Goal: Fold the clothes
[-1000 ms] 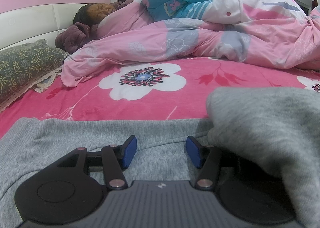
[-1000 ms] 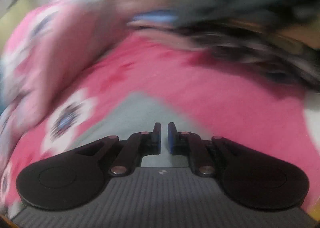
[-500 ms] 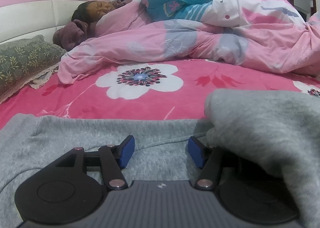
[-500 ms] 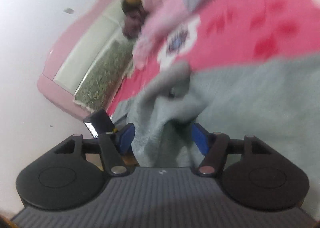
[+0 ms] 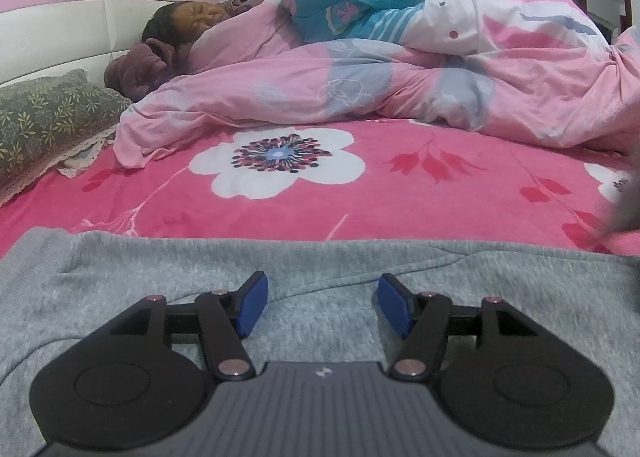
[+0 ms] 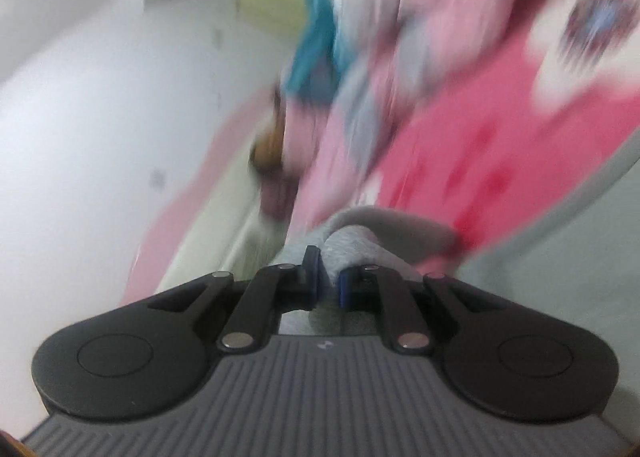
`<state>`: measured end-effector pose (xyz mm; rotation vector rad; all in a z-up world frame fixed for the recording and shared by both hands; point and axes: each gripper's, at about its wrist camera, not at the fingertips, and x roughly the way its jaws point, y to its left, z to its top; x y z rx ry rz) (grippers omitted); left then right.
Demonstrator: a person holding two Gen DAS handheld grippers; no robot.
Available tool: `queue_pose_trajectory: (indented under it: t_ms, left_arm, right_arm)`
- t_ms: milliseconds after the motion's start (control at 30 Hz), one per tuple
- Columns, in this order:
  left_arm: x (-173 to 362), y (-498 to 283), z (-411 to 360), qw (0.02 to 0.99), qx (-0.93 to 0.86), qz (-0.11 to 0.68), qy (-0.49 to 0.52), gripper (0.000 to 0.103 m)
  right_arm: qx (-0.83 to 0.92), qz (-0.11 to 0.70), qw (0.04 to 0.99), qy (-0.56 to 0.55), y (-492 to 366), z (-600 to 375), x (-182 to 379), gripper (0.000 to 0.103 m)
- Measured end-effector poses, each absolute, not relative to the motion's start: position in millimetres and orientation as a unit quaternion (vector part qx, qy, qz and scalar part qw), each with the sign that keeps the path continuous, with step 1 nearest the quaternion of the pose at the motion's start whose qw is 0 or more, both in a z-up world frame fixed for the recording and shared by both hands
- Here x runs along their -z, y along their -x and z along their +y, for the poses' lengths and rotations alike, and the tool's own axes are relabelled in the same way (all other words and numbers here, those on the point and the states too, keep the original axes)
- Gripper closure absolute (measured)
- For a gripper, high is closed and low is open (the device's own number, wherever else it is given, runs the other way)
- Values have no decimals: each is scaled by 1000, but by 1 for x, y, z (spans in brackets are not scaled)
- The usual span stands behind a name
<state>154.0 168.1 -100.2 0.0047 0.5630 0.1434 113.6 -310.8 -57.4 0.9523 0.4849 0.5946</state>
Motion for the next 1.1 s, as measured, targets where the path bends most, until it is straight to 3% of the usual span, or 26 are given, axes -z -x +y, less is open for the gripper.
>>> queue_pose_trajectory:
  t_ms: [100,233,333,567,633,767,900,1100]
  left_arm:
    - [100,-154,167,958,-72,278,-6,40]
    - [100,-154,165,958,-74,278,-8,40]
    - [100,-154,165,957,-75,279,-10,40]
    - [100,-154,164,957,-76,279,-12,40]
    - [100,-154,163,957,-76,279,-14,40]
    - [100,-154,162,957,-78,279,-18,40]
    - [100,-153,161,957,-78,279,-19,39]
    - [100,-153,161,957,-79,279,-20,39]
  right_arm:
    - [-204,163,855,-449,-72,-389,48,96]
    - [-78,177,875,-444,-29,-453,78,95]
    - [0,227,867,-444,-15,-464,111,92]
    - [137,177,883,-413,38,-483,108,90]
    - [144,171,904,-365,32,-471,92,87]
    - [63,180,953,-236,-18,-406,57,68]
    - [-4,160,983,-90,-51,-336,39,63]
    - [-64,168,983,21,-72,-283,32,58]
